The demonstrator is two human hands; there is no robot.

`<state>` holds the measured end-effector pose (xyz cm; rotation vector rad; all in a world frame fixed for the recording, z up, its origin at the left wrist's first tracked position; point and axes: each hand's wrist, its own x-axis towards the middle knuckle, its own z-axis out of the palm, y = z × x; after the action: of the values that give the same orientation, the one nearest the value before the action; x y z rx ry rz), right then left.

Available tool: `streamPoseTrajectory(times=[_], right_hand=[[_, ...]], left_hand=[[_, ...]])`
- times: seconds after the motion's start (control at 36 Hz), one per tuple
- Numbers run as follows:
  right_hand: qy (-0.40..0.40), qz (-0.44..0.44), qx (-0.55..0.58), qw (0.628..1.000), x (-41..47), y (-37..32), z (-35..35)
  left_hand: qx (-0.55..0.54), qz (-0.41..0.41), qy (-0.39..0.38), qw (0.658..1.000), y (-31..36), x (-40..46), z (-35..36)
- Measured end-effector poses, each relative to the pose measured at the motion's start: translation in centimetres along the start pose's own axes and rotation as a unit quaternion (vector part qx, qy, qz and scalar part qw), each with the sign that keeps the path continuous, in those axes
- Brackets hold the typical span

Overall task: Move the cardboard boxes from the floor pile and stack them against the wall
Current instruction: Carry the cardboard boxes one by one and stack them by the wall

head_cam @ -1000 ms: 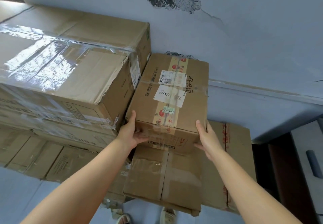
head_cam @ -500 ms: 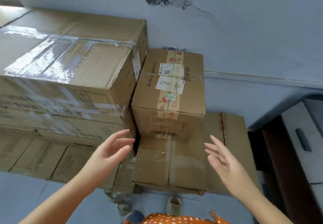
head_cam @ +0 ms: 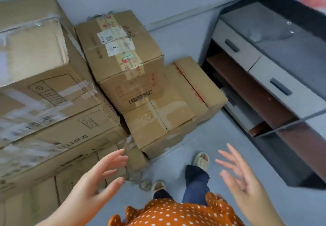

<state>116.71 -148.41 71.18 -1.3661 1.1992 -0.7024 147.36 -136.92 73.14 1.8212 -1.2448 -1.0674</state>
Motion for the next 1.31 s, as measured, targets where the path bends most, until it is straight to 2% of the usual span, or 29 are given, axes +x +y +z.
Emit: streamPoseTrajectory(times=[0.14, 0.28, 0.47, 0.58, 0.67, 0.83, 0.97, 1.14, 1.31], right_hand=[[0.15, -0.004, 0.046, 0.988, -6.9, 2.0, 0.8], [0.295, 0.0, 0.104, 0.95, -13.1, 4.0, 0.4], [0.513, 0.021, 0.184, 0.838, -23.9, 5.4, -1.5], [0.606, 0.057, 0.185, 0.772, -32.7, 7.2, -2.5], [0.651, 0.096, 0.163, 0.735, -40.2, 8.8, -2.9], [0.748, 0.137, 0.155, 0.631, -54.3, 11.8, -1.6], [0.815, 0.161, 0.165, 0.532, -62.9, 13.6, 1.2], [0.878, 0.179, 0.19, 0.4, -68.0, 15.5, 4.1], [0.912, 0.183, 0.195, 0.312, -70.9, 17.7, 2.5]], left_hand=[[0.003, 0.038, -0.049, 0.998, 0.8, -0.6, 2.1], [-0.019, 0.073, -0.077, 0.994, 2.8, -1.4, 6.2], [-0.056, 0.098, -0.124, 0.986, 6.6, -4.8, 13.7], [-0.045, 0.113, -0.201, 0.972, 8.3, -9.3, 19.2], [-0.03, 0.122, -0.277, 0.953, 9.0, -13.7, 24.0], [0.011, 0.143, -0.425, 0.894, 10.1, -23.9, 33.5], [0.064, 0.201, -0.543, 0.813, 10.6, -30.7, 40.3], [0.105, 0.246, -0.651, 0.711, 11.5, -38.1, 47.4], [0.129, 0.274, -0.709, 0.637, 13.1, -45.1, 54.9]])
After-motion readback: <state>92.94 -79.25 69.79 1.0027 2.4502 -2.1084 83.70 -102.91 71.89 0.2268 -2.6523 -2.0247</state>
